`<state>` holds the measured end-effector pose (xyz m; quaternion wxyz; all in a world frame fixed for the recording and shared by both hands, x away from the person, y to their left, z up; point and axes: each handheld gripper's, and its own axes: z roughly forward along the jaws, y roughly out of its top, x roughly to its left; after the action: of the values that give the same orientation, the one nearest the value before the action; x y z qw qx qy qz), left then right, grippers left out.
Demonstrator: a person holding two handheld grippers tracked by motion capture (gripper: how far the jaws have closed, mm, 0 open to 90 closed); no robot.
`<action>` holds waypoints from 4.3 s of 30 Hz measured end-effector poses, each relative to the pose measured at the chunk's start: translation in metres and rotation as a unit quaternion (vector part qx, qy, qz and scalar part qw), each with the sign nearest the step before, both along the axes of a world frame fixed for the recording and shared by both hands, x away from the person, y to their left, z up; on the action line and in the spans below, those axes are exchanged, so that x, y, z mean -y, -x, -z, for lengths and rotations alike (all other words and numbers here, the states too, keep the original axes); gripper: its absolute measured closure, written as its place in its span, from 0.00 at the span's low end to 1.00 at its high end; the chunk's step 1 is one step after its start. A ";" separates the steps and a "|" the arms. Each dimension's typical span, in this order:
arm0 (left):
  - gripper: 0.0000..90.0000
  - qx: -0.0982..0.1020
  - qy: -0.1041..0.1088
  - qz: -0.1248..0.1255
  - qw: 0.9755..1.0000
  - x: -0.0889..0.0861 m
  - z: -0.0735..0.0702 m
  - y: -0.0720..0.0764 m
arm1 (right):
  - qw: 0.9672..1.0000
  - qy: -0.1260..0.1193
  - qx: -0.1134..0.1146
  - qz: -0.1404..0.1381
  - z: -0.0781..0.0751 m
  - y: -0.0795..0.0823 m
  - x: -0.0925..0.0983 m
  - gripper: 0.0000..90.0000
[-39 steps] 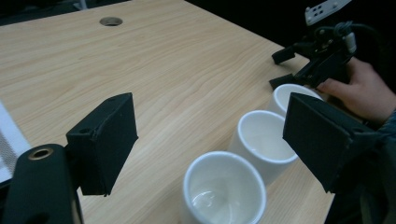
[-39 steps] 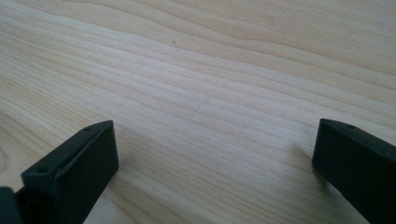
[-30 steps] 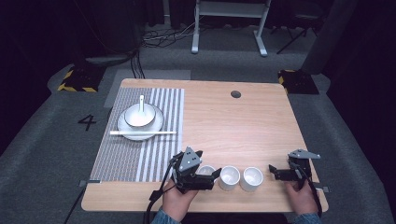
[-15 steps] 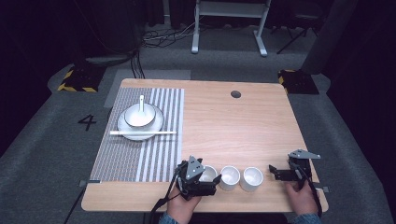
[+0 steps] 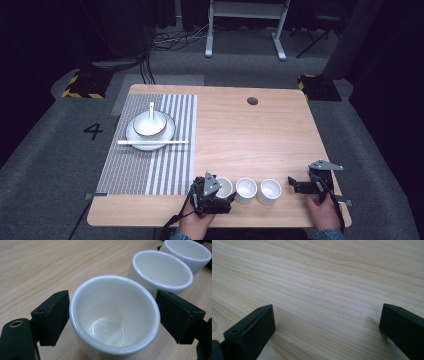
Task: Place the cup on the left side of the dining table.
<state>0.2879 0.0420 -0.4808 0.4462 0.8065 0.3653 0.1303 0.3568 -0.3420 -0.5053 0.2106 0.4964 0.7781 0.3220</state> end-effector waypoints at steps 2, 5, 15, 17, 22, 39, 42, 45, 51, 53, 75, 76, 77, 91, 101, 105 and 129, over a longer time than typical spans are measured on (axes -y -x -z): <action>0.17 -0.008 -0.005 0.002 1.000 0.001 0.004 -0.001 | 1.000 0.000 0.000 0.000 0.000 0.000 0.000 0.00; 0.18 -0.010 -0.013 0.003 1.000 0.003 0.010 -0.002 | 1.000 0.000 0.000 0.000 0.000 0.000 0.000 0.00; 0.28 -0.011 -0.028 0.005 1.000 0.004 0.018 -0.003 | 1.000 0.000 0.000 0.000 0.000 0.000 0.000 0.00; 0.28 -0.006 -0.033 0.004 0.999 0.004 0.018 -0.003 | 1.000 0.000 0.000 0.000 0.000 0.000 0.000 0.00; 0.29 -0.008 -0.033 -0.002 0.999 0.005 0.018 -0.002 | 1.000 0.000 0.000 0.000 0.000 0.000 0.000 0.00; 0.29 -0.005 -0.036 -0.001 0.999 0.005 0.018 -0.002 | 1.000 0.000 0.000 0.000 0.000 0.000 0.000 0.00; 0.29 -0.005 -0.036 -0.001 0.999 0.005 0.018 -0.001 | 1.000 0.000 0.000 0.000 0.000 0.000 0.000 0.00; 0.29 -0.015 -0.031 0.000 0.999 0.004 0.016 -0.002 | 1.000 0.000 0.000 0.000 0.000 0.000 0.000 0.00; 0.29 -0.008 -0.025 0.001 1.000 0.001 0.003 -0.001 | 1.000 0.000 0.000 0.000 0.000 0.000 0.000 0.00; 0.29 -0.004 -0.022 0.001 1.000 -0.002 -0.003 -0.001 | 1.000 0.000 0.000 0.000 0.000 0.000 0.000 0.00; 0.29 0.002 -0.033 0.021 0.999 -0.013 -0.058 -0.004 | 1.000 0.000 0.000 0.000 0.000 0.000 0.000 0.00; 0.29 0.005 -0.036 0.020 0.999 -0.013 -0.060 -0.005 | 1.000 0.000 0.000 0.001 0.000 0.000 0.000 0.00; 0.29 0.006 -0.035 0.019 0.999 -0.013 -0.061 -0.005 | 1.000 0.000 0.000 0.001 0.000 0.000 0.000 0.00; 0.29 0.016 -0.030 -0.005 0.999 -0.022 -0.081 -0.020 | 1.000 0.000 0.000 0.000 0.000 0.000 0.000 0.00; 0.29 0.024 -0.028 -0.037 0.999 -0.039 -0.093 -0.027 | 1.000 0.000 0.000 0.000 0.000 0.000 0.000 0.00; 0.29 0.027 -0.034 -0.050 0.998 -0.049 -0.095 -0.029 | 1.000 0.000 0.000 0.000 0.000 0.000 0.000 0.00; 0.29 0.024 -0.037 -0.127 0.991 -0.099 -0.096 -0.059 | 1.000 0.000 0.000 0.000 0.000 0.000 0.000 0.00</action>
<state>0.3469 0.1414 -0.3851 0.4048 0.7659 0.4493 0.2185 0.3567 -0.3420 -0.5053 0.2111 0.4965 0.7780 0.3221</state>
